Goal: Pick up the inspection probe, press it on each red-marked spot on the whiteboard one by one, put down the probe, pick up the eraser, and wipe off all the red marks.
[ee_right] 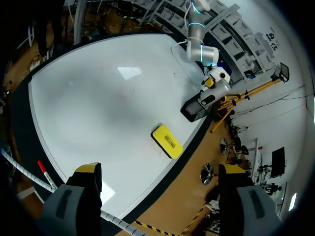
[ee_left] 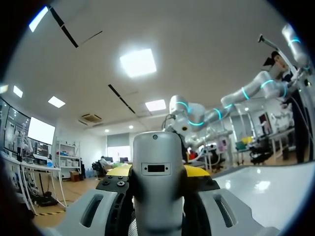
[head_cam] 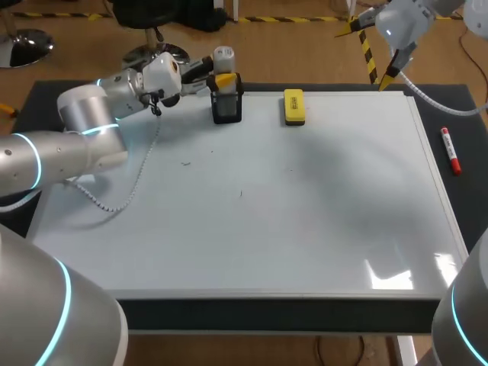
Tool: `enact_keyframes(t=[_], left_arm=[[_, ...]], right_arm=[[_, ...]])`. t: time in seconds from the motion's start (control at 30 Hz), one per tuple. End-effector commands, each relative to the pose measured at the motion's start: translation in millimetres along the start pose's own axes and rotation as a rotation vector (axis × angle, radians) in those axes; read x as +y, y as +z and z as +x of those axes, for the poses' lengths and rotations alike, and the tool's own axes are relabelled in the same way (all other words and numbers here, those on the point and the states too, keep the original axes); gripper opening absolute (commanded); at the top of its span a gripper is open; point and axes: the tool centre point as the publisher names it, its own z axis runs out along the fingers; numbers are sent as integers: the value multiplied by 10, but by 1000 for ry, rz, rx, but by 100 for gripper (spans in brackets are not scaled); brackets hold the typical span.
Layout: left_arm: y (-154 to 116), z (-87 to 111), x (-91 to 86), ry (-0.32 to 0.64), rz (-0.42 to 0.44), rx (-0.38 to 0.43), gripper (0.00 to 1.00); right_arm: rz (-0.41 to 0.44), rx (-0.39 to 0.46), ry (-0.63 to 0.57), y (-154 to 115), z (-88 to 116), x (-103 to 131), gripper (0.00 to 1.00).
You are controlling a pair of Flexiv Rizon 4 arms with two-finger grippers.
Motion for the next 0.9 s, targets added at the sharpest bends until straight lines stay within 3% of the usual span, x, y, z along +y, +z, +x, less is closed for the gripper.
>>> enact_keyframes(t=[0.03,0.07,0.1,0.13,0.33,0.9], left_arm=[[3,-18,23,0,9,2,0],[2,-18,23,-1,9,2,32],[2,-19,23,-1,8,2,75],[2,-19,23,-2,7,2,100],[23,-11,5,-1,6,0,100],[9,153,-344,18,-67,-20,100]], right_arm=[[2,6,-2,-7,-6,-2,100],[2,6,-2,-7,-6,-2,100],[2,6,-2,-7,-6,-2,100],[2,6,-2,-7,-6,-2,100],[2,6,-2,-7,-6,-2,100],[2,6,-2,-7,-6,-2,100]])
